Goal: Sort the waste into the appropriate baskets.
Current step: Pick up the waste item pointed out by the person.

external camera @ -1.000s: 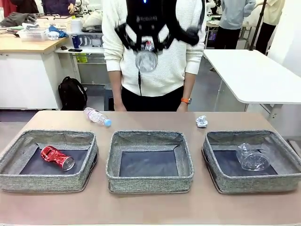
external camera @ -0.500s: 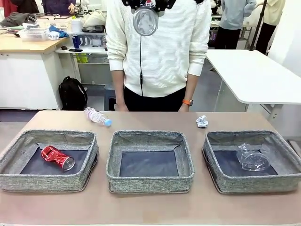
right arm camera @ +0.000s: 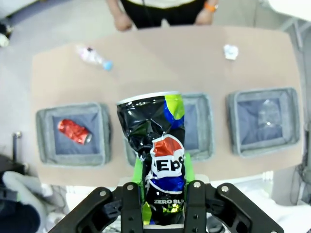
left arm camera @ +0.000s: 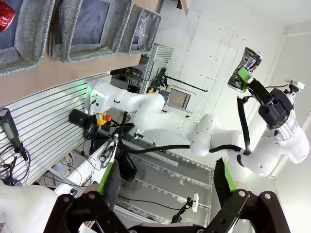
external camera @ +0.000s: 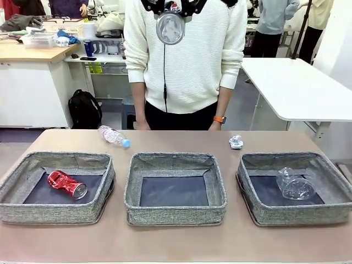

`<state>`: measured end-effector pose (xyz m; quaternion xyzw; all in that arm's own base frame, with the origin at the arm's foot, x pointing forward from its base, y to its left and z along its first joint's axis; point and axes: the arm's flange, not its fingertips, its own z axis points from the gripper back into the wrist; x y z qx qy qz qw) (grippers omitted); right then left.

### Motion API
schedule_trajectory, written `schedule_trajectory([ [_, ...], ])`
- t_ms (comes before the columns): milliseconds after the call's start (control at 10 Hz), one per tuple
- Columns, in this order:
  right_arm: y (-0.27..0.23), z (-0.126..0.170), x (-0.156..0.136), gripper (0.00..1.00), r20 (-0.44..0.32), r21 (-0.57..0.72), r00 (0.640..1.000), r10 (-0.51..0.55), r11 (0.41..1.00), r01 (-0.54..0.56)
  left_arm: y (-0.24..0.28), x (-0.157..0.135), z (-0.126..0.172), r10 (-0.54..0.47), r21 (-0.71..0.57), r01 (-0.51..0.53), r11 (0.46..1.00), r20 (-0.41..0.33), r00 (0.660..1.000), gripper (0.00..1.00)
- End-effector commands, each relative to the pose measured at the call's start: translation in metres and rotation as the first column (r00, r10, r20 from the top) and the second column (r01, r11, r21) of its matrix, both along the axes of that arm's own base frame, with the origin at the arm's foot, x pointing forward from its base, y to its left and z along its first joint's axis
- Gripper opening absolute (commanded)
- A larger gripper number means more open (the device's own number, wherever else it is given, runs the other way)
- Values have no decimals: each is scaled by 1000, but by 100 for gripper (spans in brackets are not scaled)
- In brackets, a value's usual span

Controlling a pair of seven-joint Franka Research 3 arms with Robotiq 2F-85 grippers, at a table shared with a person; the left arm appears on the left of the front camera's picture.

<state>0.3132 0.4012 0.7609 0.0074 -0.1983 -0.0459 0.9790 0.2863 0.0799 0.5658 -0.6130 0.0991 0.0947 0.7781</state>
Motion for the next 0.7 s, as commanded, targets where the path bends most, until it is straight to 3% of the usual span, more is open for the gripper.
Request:
schedule_trajectory([
  [0,-3,-10,8,34,-76,-61,996,-45,997,40,0,-3,3,-6,-11,6,1000,7,1000,100],
  [200,-2,-8,4,34,-32,-28,999,-14,1000,13,0,-3,3,-6,-11,6,1000,7,1000,100],
  [600,-2,-8,4,34,-32,-28,999,-14,1000,13,0,-3,3,-6,-11,6,1000,7,1000,100],
])
